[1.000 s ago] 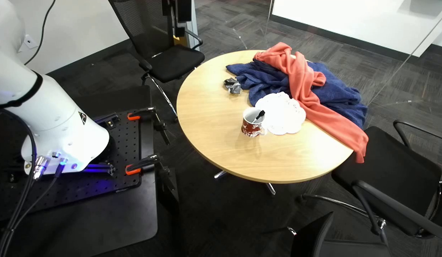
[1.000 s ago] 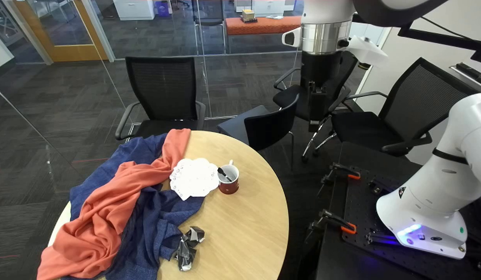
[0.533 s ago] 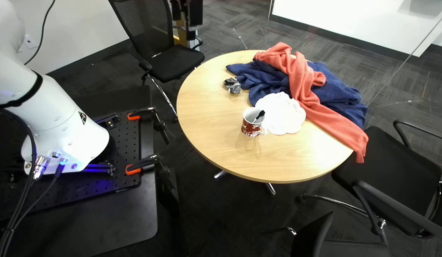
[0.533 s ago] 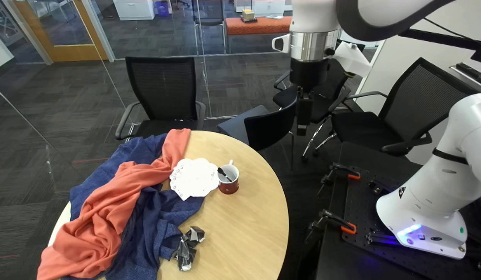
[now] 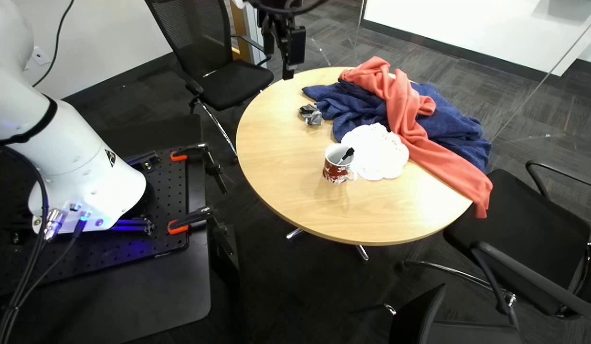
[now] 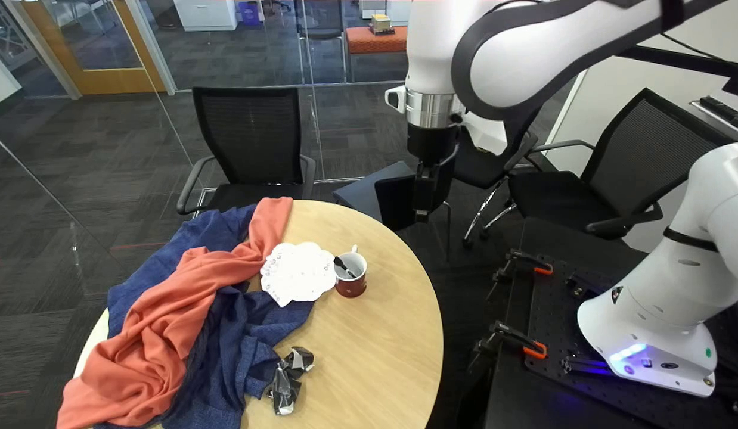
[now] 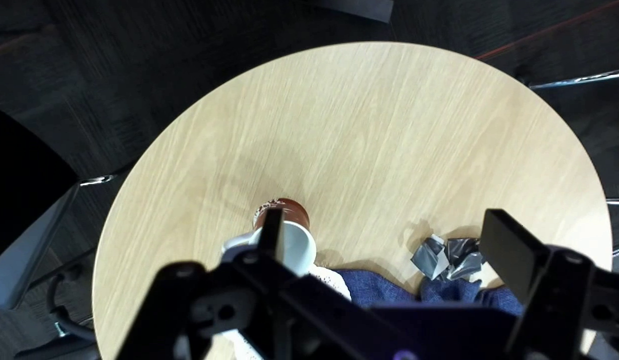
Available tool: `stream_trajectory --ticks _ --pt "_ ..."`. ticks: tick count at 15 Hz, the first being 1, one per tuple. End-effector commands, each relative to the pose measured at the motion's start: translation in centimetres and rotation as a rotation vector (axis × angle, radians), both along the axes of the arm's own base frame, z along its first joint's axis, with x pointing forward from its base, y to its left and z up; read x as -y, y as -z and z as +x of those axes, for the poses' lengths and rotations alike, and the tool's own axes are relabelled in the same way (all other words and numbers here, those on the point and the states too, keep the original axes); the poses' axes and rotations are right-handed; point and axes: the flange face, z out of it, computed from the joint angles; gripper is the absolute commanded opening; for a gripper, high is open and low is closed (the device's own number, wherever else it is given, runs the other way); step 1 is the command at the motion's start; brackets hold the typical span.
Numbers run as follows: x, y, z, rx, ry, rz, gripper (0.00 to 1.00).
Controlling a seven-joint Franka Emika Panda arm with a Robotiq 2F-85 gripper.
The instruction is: Take the marker out of the mug and put it on the table
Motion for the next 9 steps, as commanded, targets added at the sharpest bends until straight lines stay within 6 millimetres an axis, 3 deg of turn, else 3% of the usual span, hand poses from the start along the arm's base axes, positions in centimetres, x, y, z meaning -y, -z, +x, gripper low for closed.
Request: stream_trajectory --ticks 1,9 --pt "-0.5 2.3 1.6 0.026 -0.038 -0.008 1.00" --pt "-0.8 3.6 1.3 -0.014 -0.024 -0.010 1.00"
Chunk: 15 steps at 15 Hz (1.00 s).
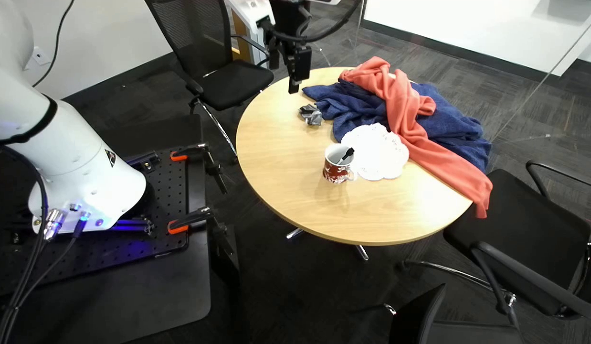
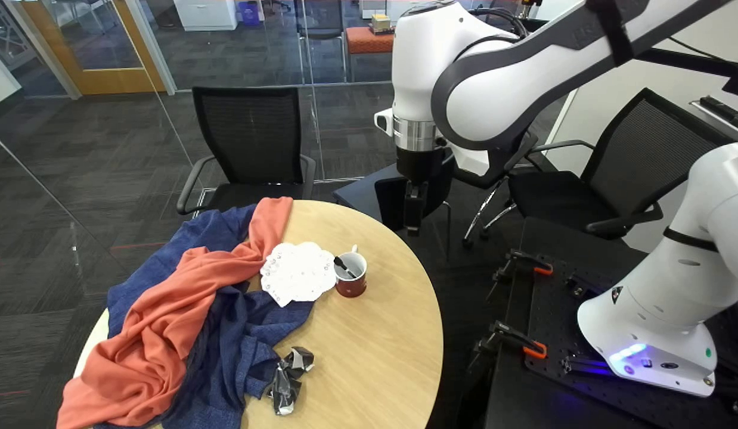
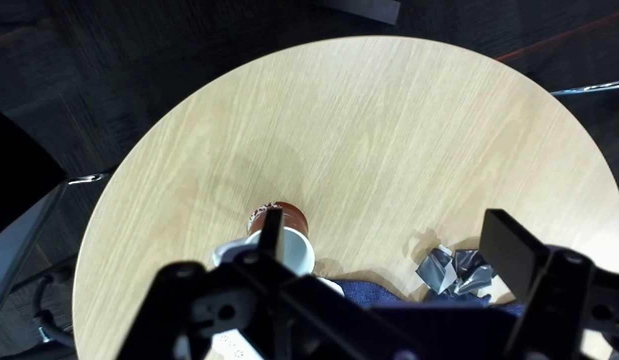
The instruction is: Take the marker out of the mug and put it on the table
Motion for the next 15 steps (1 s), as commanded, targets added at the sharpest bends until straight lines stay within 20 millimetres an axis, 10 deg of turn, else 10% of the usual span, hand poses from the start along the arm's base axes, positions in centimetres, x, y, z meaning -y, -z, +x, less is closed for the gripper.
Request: stream_trajectory --ticks 1,15 --pt "0.0 0.0 0.0 0.000 0.000 0.000 1.00" --pt "-0.8 9.5 3.0 0.202 0.052 0.075 1.00"
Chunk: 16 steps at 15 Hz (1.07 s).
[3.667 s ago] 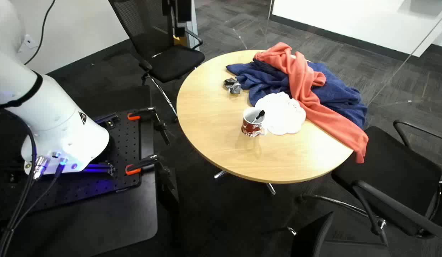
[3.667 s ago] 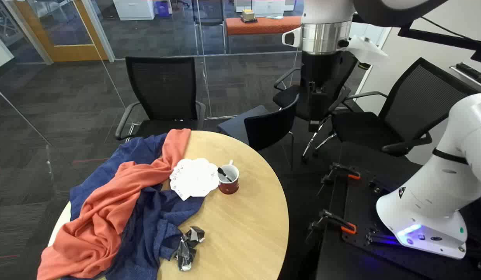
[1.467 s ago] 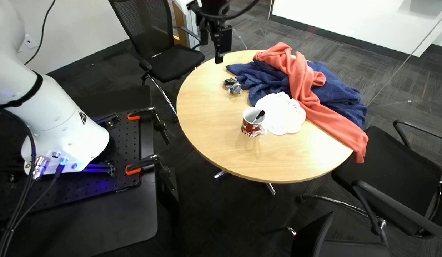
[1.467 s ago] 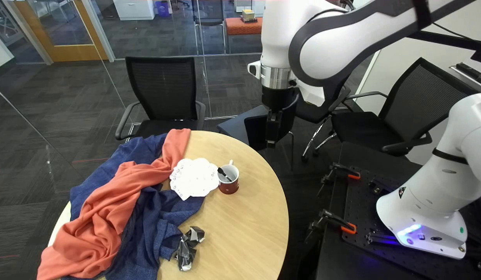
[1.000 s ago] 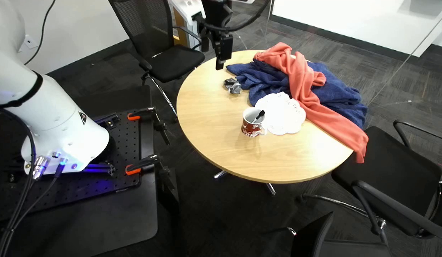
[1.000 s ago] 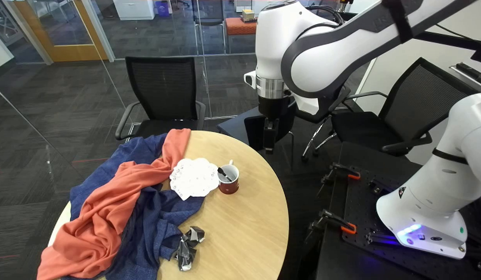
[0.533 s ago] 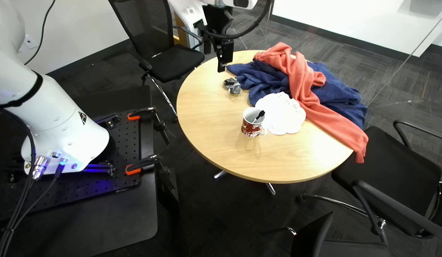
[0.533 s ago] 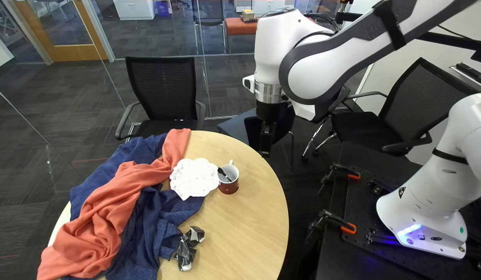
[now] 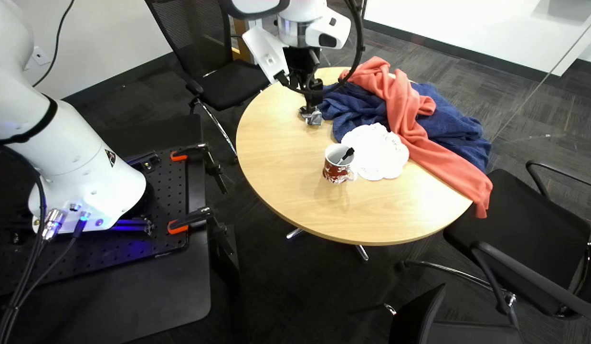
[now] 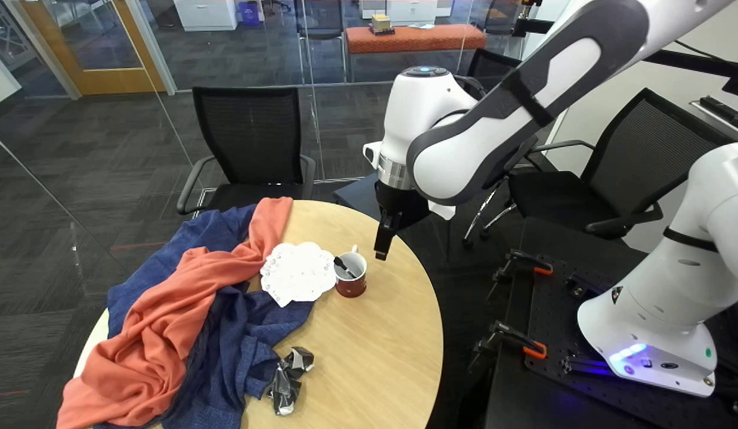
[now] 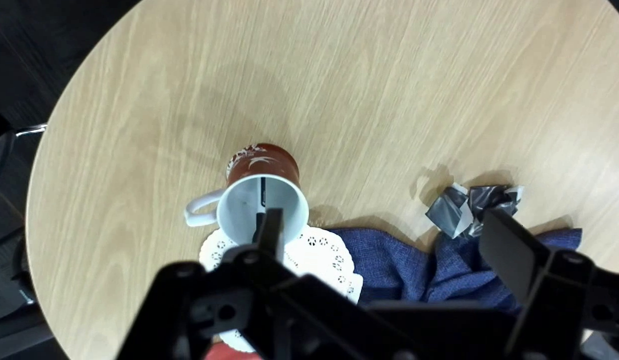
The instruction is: Take the marker out of the mug and put it on the table
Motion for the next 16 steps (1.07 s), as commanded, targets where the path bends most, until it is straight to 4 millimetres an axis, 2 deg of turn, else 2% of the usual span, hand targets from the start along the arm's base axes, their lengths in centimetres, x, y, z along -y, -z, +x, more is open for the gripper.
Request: stream_trajectory --ticks 1,6,11,12,13,16 --pt "0.0 2.5 0.8 0.056 -0.015 0.001 1.00" --pt "0.0 6.6 1.8 0.101 -0.007 -0.019 1.00" --pt "1.1 9.8 3.4 0.123 0.011 -0.029 1.00" --pt "1.3 10.2 3.8 0.120 0.011 -0.032 1.00" --pt "1.0 9.5 2.6 0.100 0.000 -0.036 1.00" --pt "1.2 10.2 2.8 0.091 -0.010 -0.040 1.00"
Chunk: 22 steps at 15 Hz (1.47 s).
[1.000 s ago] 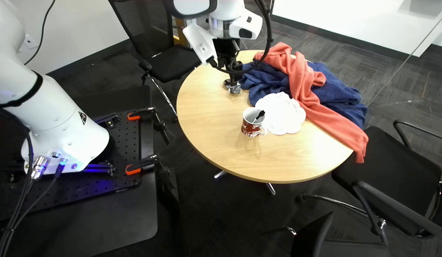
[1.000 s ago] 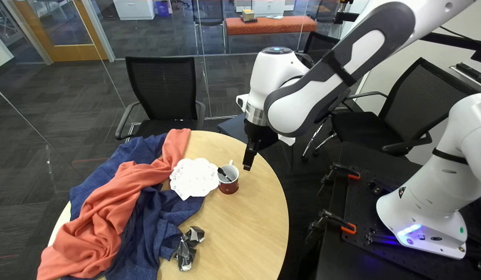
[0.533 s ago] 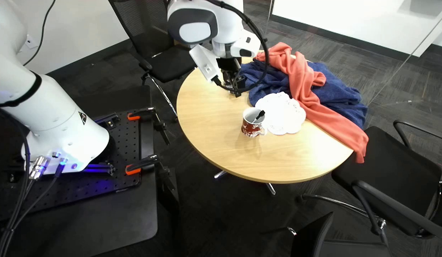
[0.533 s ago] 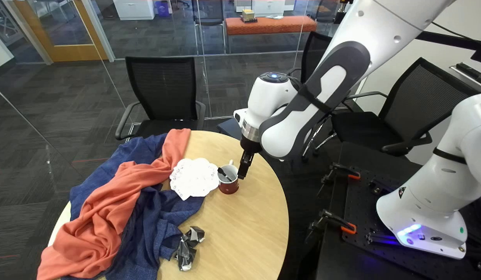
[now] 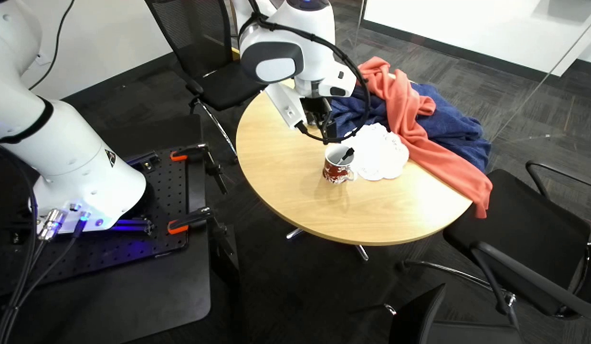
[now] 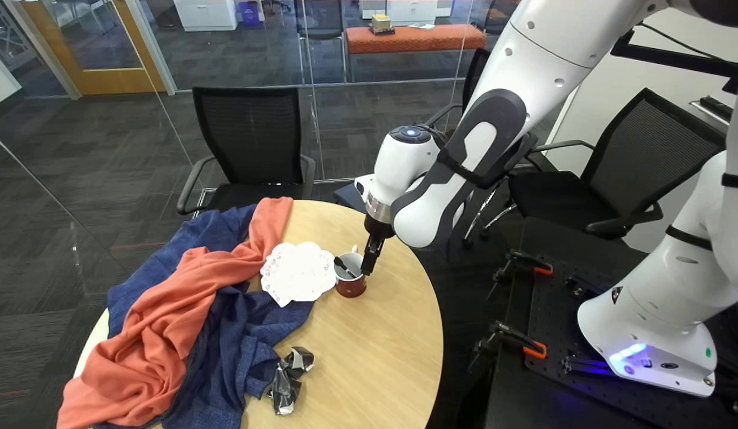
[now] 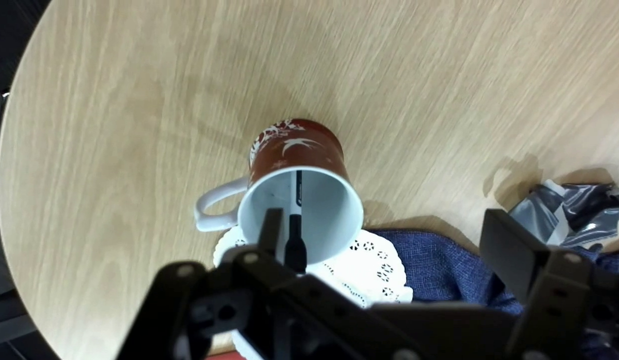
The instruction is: Take the marker out of the mug and put it on the table
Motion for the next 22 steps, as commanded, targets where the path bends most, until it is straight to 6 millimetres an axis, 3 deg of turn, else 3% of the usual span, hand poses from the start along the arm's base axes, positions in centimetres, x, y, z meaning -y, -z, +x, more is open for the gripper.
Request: stream_trajectory --ticks 1,9,17,18,20,21,22 --pt "-0.2 -0.1 0.0 0.000 -0.001 0.000 1.00" --pt "0.2 0.9 2.0 0.054 0.049 -0.029 1.00" --pt "1.0 3.4 4.3 0.060 0.107 -0.073 1.00" --pt "0.9 3.7 4.5 0.056 0.116 -0.079 0.97" --pt "0.7 4.3 4.7 0.051 0.124 -0.086 0.83" --pt "0.6 4.5 4.8 0.049 0.125 -0.089 0.68" --pt "0.5 4.8 4.9 0.046 0.130 -0.092 0.63"
